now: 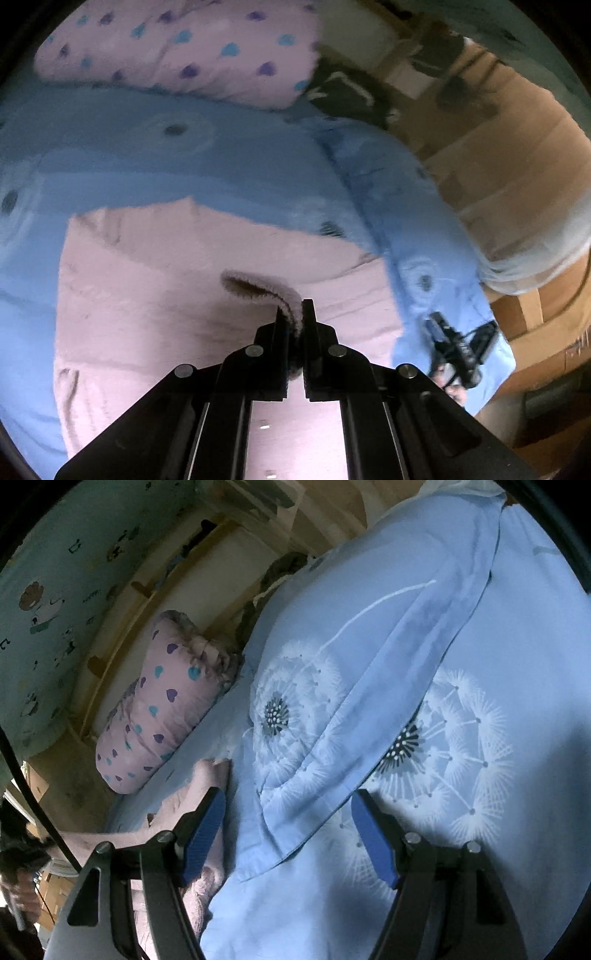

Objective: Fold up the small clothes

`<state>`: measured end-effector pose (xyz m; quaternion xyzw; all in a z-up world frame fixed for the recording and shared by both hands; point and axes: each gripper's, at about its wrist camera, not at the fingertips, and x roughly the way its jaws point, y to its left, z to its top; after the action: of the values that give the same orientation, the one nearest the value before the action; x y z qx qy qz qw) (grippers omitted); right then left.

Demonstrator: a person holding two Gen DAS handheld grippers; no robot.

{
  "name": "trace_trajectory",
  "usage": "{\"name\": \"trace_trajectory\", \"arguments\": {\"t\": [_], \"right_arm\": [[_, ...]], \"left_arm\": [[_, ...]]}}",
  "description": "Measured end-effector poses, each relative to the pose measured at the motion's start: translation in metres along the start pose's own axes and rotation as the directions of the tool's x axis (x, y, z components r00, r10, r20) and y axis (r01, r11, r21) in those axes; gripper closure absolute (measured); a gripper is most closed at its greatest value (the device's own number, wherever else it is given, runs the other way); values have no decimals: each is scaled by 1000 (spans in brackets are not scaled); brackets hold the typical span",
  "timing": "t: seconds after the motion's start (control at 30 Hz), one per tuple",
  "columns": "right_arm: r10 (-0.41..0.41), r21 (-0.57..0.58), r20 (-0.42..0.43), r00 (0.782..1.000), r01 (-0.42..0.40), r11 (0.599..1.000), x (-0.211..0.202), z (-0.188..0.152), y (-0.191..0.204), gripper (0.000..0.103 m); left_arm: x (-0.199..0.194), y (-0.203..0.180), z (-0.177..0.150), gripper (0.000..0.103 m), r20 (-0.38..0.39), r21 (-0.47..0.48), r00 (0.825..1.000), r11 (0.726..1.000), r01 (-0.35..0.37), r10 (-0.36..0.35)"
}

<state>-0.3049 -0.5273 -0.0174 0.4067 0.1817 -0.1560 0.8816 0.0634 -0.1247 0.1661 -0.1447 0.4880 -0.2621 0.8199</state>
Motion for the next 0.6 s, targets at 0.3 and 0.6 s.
{"name": "trace_trajectory", "arguments": {"t": [0.3,0.6], "right_arm": [[-33,-11,-13,999,33,999,5,-1,4,29],[-286,-183,-84,954,267,946,33,-6,39,29]], "left_arm": [[25,84,-14,103,-80,-150,997,989,-18,6],[44,102,-20,103,-143,-137,988,987,-86,66]]}}
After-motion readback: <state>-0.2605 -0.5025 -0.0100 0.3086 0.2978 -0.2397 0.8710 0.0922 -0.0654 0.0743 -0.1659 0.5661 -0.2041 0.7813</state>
